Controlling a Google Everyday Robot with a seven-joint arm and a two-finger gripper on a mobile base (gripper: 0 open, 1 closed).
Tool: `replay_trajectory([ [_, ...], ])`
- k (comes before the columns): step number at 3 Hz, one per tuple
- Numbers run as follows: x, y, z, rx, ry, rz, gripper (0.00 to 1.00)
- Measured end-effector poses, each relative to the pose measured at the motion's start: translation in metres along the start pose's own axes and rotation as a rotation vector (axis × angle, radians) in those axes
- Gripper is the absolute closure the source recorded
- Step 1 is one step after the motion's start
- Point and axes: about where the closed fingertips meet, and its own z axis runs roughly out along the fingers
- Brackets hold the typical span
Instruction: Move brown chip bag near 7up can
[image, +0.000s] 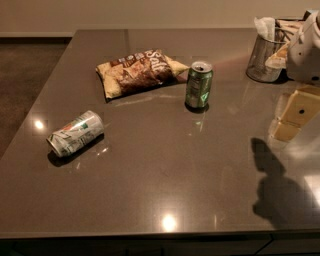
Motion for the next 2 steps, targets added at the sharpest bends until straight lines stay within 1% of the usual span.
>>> replay_trajectory([
  [1,0.000,0.000,0.000,0.000,0.000,0.000,0.00],
  [2,-0.012,-0.014,0.006,0.005,-0.025,0.000,0.00],
])
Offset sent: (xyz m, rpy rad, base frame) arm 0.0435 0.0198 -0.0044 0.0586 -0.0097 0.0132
